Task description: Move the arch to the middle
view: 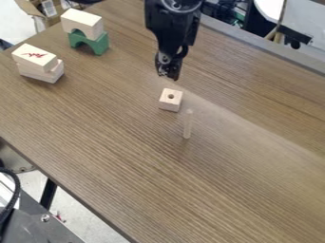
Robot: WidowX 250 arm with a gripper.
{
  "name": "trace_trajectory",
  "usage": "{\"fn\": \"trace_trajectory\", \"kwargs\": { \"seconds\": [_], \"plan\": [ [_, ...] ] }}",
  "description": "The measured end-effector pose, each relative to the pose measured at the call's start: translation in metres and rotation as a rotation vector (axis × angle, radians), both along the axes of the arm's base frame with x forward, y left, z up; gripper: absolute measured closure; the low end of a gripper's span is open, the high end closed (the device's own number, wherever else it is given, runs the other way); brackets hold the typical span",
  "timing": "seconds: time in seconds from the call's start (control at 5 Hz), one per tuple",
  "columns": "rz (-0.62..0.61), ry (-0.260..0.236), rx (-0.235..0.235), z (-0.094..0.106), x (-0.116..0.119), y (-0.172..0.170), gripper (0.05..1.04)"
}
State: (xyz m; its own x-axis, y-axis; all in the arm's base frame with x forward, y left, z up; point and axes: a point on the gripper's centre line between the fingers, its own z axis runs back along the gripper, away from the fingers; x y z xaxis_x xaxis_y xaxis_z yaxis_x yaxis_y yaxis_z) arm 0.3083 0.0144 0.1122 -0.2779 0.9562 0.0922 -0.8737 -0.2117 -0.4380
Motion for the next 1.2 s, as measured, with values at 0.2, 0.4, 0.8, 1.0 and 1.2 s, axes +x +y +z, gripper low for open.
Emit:
{"fn": "trace_trajectory", "kwargs": {
  "seconds": [0.2, 0.4, 0.8, 1.0, 1.2],
  "plan": [
    [0.001, 0.026, -0.001, -0.008, -0.003, 0.000, 0.085],
    [0.019, 0.034, 0.003, -0.009, 0.001, 0.015, 0.085],
    [0.091, 0.006, 0.039, 0.001, 0.021, 0.066, 0.085],
    [0.135, 0.010, 0.025, 0.002, 0.032, 0.089, 0.085],
    [0.166, 0.028, 0.022, 0.000, 0.041, 0.113, 0.085]
  ]
}}
